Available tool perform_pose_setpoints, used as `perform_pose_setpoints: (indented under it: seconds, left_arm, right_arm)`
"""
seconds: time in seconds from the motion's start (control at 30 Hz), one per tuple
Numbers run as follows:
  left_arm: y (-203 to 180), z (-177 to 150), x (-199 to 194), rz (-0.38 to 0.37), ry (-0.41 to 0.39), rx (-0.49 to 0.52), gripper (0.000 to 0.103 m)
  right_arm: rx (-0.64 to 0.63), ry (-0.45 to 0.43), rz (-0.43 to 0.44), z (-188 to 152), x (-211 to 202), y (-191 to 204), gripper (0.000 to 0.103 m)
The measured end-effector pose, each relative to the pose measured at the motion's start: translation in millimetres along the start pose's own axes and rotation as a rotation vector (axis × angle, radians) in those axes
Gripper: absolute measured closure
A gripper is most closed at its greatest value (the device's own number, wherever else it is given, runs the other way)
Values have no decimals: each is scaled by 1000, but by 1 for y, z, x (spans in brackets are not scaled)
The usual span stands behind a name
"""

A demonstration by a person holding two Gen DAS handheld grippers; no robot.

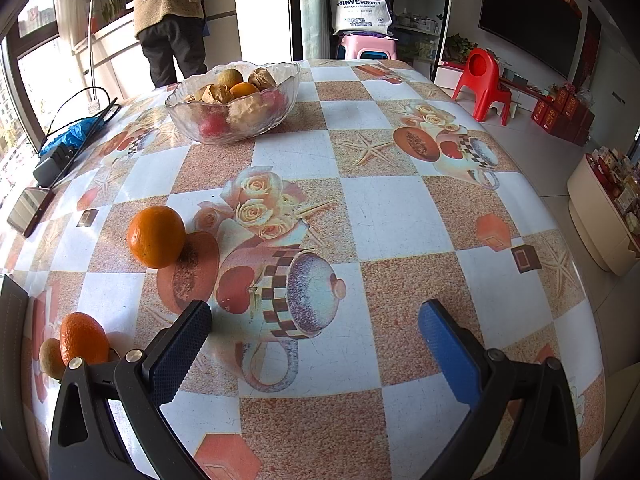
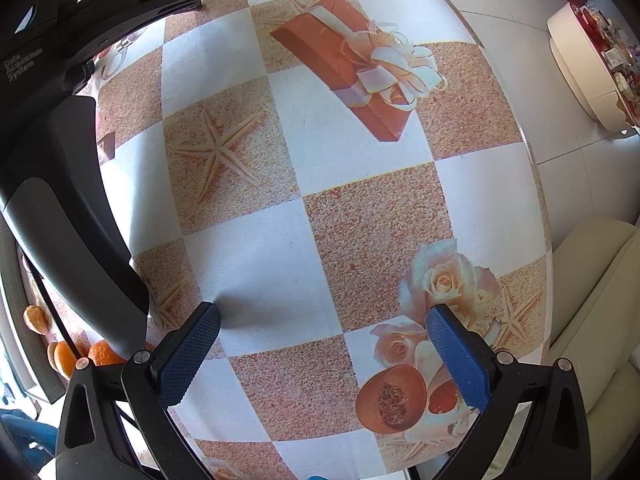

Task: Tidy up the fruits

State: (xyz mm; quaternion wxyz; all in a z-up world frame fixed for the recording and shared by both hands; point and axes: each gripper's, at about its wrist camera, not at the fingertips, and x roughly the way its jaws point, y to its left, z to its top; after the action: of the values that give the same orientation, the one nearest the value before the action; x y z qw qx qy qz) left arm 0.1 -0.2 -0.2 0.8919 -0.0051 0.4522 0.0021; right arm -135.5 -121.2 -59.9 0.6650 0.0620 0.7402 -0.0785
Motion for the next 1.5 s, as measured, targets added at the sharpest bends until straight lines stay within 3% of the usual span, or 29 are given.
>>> perform_pose_setpoints:
  seconds: [0.23,0.6,0.67,0.8,0.93,1.03,1.07,1.13,1.27,1.37,1.5]
  left_arm:
    - [0,0,0,0,0,0,0]
    - [0,0,0,1,4,6,0]
    - [-5,4,-3,-20,63,39,0]
    - [-9,27,10,-82,293,112,0]
    - [1,43,-32,-174,256,131,0]
    - [20,45,-74,-229,239,149,0]
    - [22,41,-81,-203,237,172,0]
    - [41,32,-96,-188,290,182,0]
    - [95,-19,-121,-161,374,197,0]
    - [139,-53,-122,-182,467,126,0]
    - [173,-61,-114,-238,506,-4,0]
  right_arm:
    - [-1,5,2,-3,-2,-1,0]
    - [9,94,81,13,2,-9,0]
    - [20,92,83,16,1,-11,0]
    - [28,97,96,17,2,-18,0]
    - [30,106,100,18,2,-18,0]
    - [28,88,96,20,3,-20,0]
    - [25,89,95,21,3,-20,0]
    - [18,100,94,24,3,-20,0]
    - [-6,136,79,28,-1,-16,0]
    - [-4,152,89,18,-9,-10,0]
    - [-12,171,89,3,-19,-3,0]
